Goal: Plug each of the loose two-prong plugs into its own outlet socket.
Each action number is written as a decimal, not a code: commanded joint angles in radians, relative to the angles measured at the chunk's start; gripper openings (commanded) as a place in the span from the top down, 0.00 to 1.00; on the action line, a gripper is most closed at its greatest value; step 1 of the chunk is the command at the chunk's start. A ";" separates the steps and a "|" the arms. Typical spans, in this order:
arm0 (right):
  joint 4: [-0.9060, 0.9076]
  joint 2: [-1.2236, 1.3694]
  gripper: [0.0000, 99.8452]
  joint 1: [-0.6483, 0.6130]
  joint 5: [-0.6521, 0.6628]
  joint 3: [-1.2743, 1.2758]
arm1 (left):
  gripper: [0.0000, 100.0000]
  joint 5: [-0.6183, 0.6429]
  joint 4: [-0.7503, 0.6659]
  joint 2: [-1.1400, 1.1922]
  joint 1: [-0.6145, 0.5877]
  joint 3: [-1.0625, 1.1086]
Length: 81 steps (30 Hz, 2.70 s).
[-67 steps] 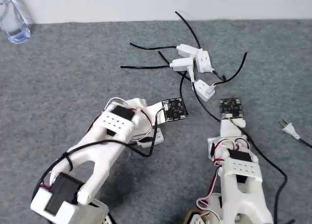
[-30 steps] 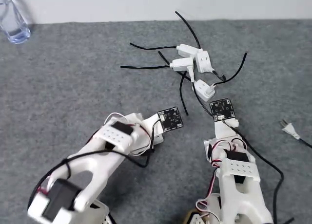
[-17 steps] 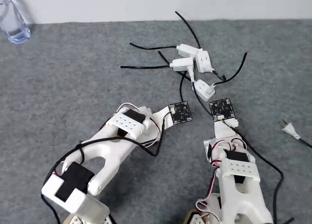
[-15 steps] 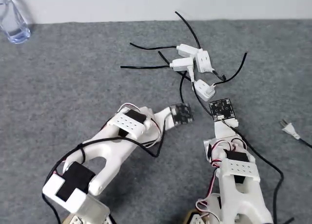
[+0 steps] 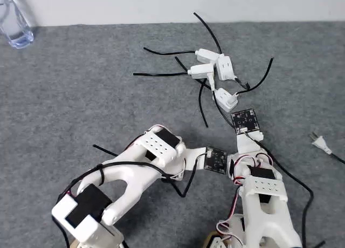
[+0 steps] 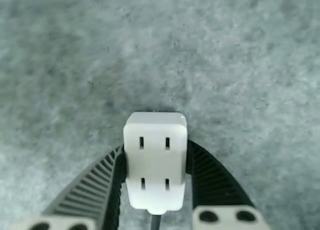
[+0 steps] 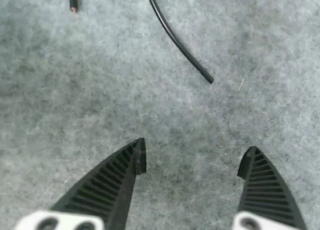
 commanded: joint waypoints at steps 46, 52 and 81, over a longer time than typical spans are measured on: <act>0.024 -0.093 0.70 0.108 0.014 -0.046 | 0.75 0.499 0.672 -0.290 0.071 -0.897; 0.429 -0.259 0.70 0.291 0.189 -0.322 | 0.75 0.566 0.672 -0.511 -0.037 -0.693; 0.983 0.472 0.70 0.673 0.922 -1.496 | 0.75 0.526 0.311 -1.881 -0.643 0.608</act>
